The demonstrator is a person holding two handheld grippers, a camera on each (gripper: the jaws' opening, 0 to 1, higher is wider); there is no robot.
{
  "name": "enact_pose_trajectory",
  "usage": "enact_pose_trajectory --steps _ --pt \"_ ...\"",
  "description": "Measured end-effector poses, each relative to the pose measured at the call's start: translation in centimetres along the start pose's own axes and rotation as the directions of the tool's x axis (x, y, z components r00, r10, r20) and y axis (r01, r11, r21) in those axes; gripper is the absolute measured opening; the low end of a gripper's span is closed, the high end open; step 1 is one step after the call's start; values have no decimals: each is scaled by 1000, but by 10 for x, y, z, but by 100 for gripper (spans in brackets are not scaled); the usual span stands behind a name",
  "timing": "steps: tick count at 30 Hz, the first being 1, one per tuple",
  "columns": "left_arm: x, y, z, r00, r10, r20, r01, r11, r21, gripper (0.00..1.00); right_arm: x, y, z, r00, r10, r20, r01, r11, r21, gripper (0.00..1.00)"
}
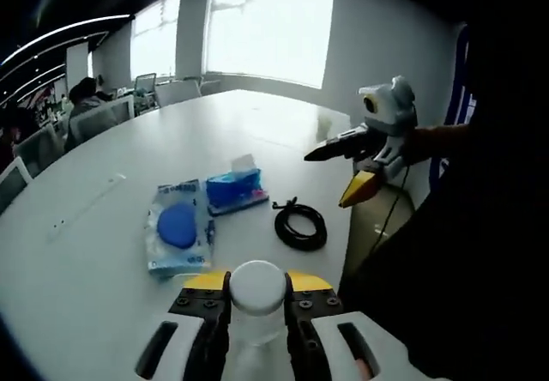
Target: Arrange the tabletop items into an orderly group along one side of the table until the central work area is clear of visible clutter.
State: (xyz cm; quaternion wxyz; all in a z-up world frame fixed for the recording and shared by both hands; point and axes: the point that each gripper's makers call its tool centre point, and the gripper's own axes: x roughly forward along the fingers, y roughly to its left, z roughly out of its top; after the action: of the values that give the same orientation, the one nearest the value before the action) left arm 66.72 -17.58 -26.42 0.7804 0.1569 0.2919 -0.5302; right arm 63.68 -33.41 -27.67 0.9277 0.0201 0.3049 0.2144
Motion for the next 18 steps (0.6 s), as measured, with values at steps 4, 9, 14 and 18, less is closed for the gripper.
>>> enact_pose_trajectory --steps 4,9,14,18 --pt "1 -7 1 999 31 6 -31 999 4 21 0 -1 -1 1000 4 -3 -4 1000 -1 87" --pt "1 -4 1 999 38 -1 -38 999 13 20 0 -4 -1 1000 11 -6 -11 1000 -13 87" --pt "-2 -6 2 999 41 -12 -41 999 36 20 -1 -10 1 1000 12 -7 -12 1000 -24 87" --pt "-8 -8 10 999 36 1 -36 999 32 20 0 -13 1 1000 8 -9 -9 1000 -21 87"
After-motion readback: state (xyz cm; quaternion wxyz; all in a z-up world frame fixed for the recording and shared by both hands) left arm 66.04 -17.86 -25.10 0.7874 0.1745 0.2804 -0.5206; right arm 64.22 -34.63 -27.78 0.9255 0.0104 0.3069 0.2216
